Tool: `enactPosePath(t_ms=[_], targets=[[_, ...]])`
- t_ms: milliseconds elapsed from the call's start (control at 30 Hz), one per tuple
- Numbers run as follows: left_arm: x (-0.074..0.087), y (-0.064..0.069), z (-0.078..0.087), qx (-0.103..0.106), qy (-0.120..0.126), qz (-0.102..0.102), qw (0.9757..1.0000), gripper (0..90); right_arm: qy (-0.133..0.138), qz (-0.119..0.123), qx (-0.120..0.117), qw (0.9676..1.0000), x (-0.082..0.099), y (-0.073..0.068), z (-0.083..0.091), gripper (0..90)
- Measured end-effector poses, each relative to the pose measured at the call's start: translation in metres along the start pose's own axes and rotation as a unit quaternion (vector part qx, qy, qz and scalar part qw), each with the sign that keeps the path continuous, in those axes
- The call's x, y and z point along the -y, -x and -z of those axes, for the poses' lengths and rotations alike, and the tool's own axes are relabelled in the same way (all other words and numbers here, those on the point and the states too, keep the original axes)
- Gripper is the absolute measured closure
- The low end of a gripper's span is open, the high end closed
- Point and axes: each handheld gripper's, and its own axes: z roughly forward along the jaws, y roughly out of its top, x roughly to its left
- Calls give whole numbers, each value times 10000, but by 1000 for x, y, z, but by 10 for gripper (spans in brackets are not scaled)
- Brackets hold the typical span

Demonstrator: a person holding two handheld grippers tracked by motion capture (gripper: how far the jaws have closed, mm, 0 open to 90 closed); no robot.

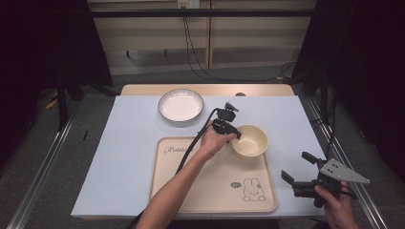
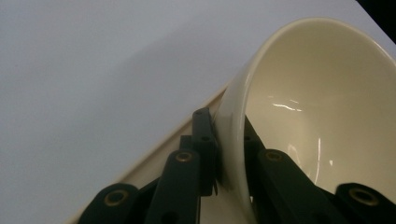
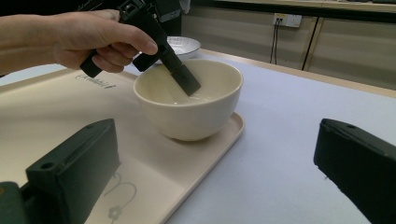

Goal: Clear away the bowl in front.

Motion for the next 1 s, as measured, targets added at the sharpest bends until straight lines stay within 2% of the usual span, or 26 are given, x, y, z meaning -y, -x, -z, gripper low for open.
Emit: enactPosePath(t_ms=[67, 167, 300, 400, 433, 500, 600, 667, 867, 933, 1000], targets=[[2, -1, -2, 51, 29, 83, 9999, 831, 7, -7, -22, 10000, 0, 0, 0, 0], [2, -2, -2, 77, -7, 46, 10000, 830, 15, -1, -11, 10000, 0, 0, 0, 0], [2, -1, -3, -8, 64, 74, 10000, 828, 16, -1, -14, 10000, 0, 0, 0, 0], [3, 1, -3, -39, 120, -60, 9999, 827, 15, 2, -12, 10000, 0, 0, 0, 0], [4, 1, -3, -29, 182, -7, 9998, 827, 15, 14, -8, 10000, 0, 0, 0, 0], [5, -1, -3, 53, 227, -21, 9997, 824, 11, 7, -7, 10000, 0, 0, 0, 0], [6, 0, -4, 62, 347, -22, 9994, 821, 5, 6, -7, 10000, 0, 0, 1, 0], [6, -2, -3, 72, 308, -117, 9994, 819, 12, 6, -3, 10000, 0, 0, 1, 0], [9, -1, -4, 31, 548, -168, 9984, 810, 19, -6, 3, 10000, 0, 0, 1, 0], [10, -2, -4, 6, 560, -98, 9984, 759, 10, -1, -23, 10000, 0, 0, 1, 0], [11, -3, -4, -17, 491, -261, 9985, 697, 9, 6, -18, 10000, 0, 0, 1, 0]])
